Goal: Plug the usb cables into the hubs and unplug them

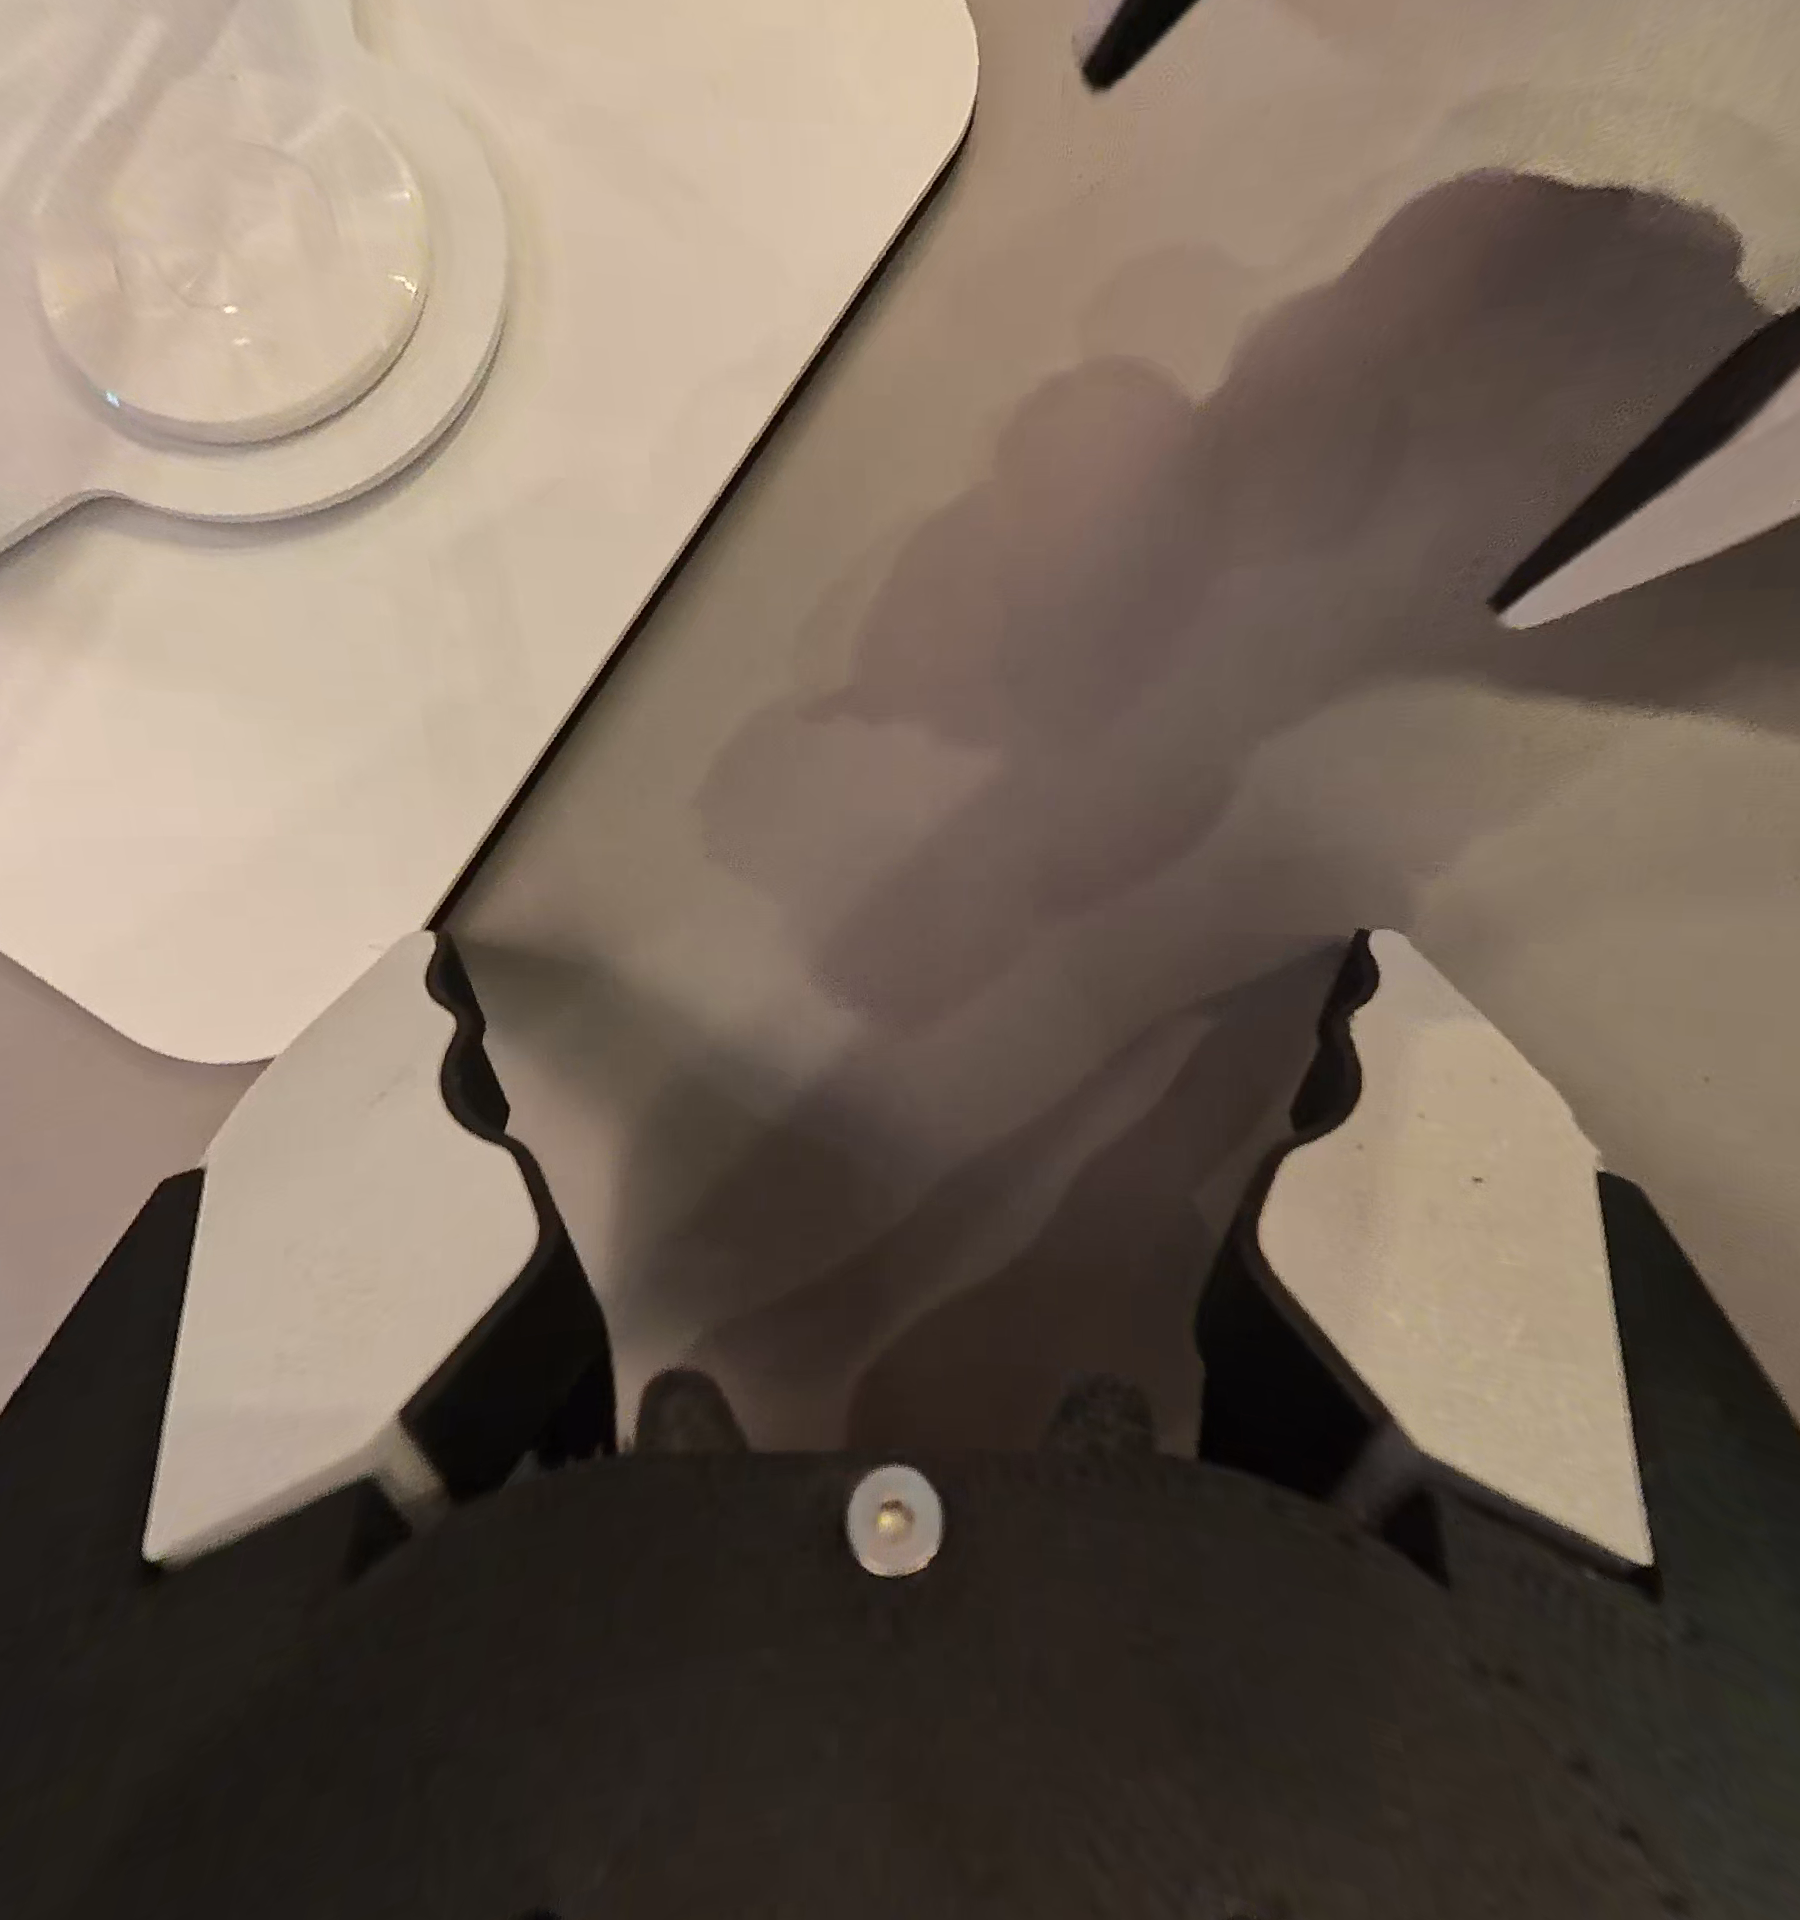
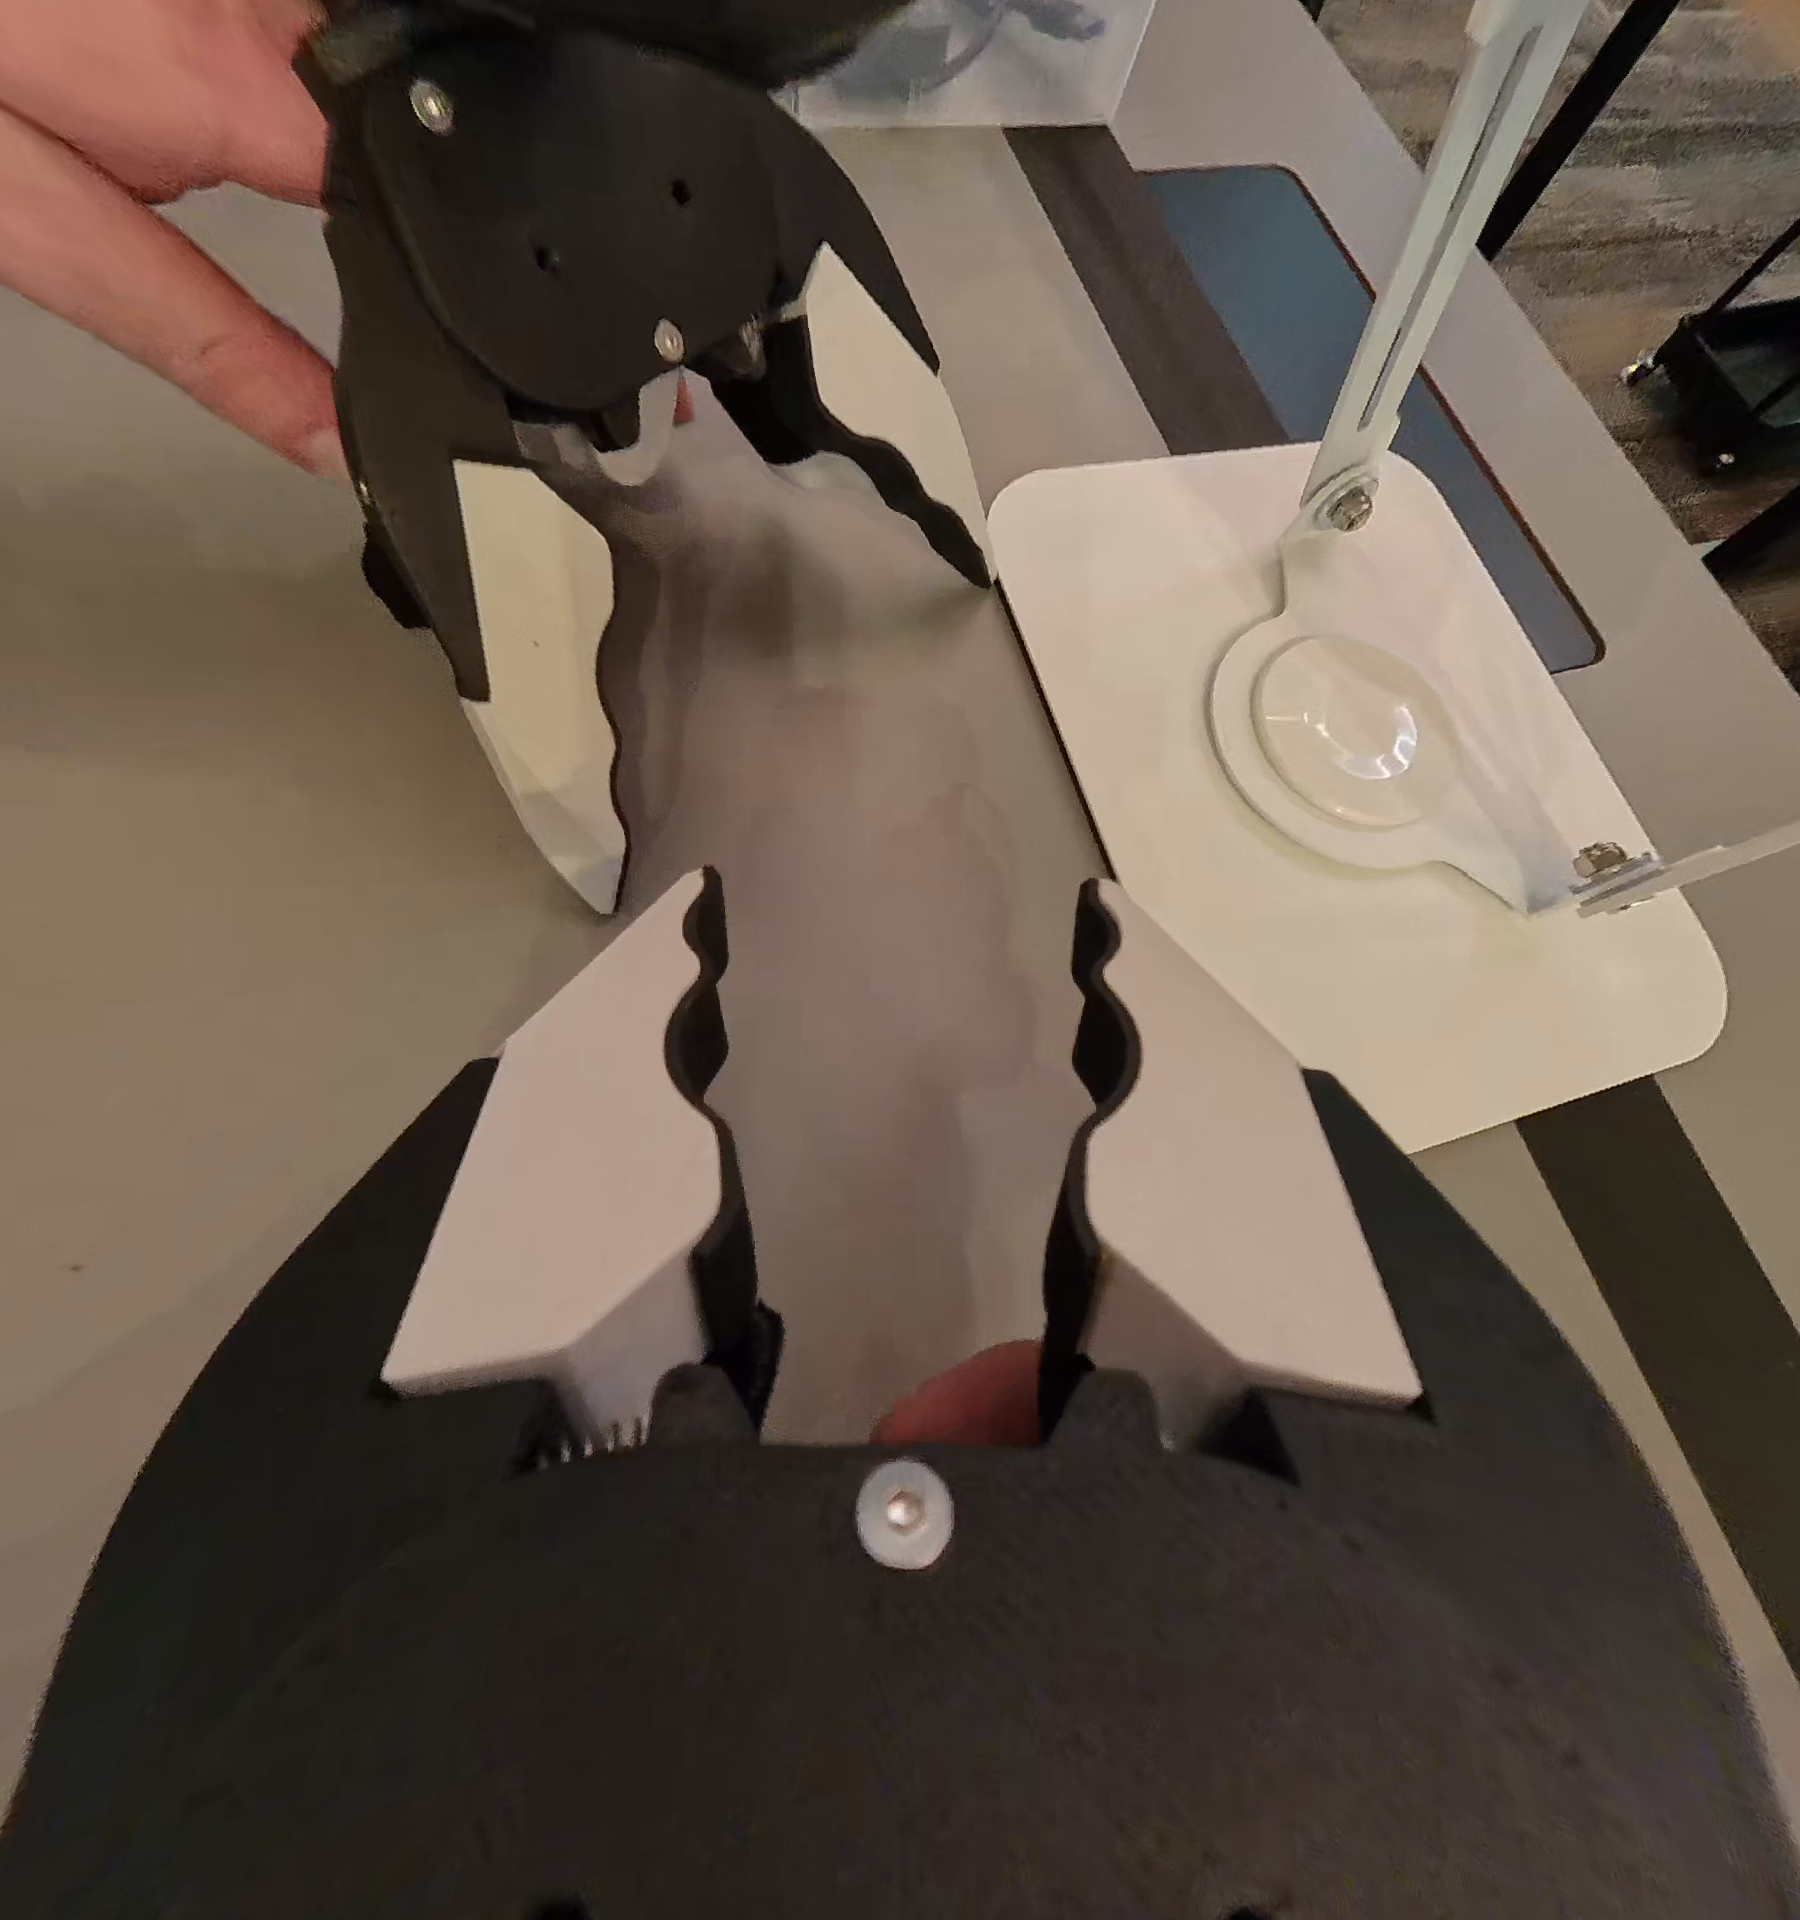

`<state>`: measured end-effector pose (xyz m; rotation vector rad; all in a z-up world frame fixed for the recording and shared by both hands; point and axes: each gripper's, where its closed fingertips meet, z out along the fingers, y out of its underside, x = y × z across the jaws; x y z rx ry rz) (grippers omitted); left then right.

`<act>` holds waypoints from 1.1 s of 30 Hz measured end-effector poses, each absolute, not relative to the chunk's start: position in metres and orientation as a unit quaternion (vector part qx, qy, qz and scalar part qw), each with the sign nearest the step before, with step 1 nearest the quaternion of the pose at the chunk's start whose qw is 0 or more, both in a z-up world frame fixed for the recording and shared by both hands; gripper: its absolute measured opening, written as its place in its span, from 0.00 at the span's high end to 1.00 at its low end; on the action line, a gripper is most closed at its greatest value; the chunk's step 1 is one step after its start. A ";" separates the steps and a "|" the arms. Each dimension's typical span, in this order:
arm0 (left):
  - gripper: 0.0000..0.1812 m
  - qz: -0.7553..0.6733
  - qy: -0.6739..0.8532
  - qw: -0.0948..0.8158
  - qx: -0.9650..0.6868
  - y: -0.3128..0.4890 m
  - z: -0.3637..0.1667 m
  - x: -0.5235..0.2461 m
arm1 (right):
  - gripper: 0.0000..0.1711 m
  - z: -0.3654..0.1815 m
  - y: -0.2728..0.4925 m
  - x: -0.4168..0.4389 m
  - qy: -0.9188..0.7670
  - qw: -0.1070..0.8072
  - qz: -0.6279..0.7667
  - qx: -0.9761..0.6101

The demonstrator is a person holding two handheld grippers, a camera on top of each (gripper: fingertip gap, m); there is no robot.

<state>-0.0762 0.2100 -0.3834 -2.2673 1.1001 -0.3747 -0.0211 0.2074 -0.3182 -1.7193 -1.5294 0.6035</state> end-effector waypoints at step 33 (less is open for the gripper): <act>0.19 -0.141 0.413 0.293 -0.851 0.210 -0.383 -0.076 | 0.08 -0.248 0.137 -0.058 -0.626 0.360 0.186 -0.666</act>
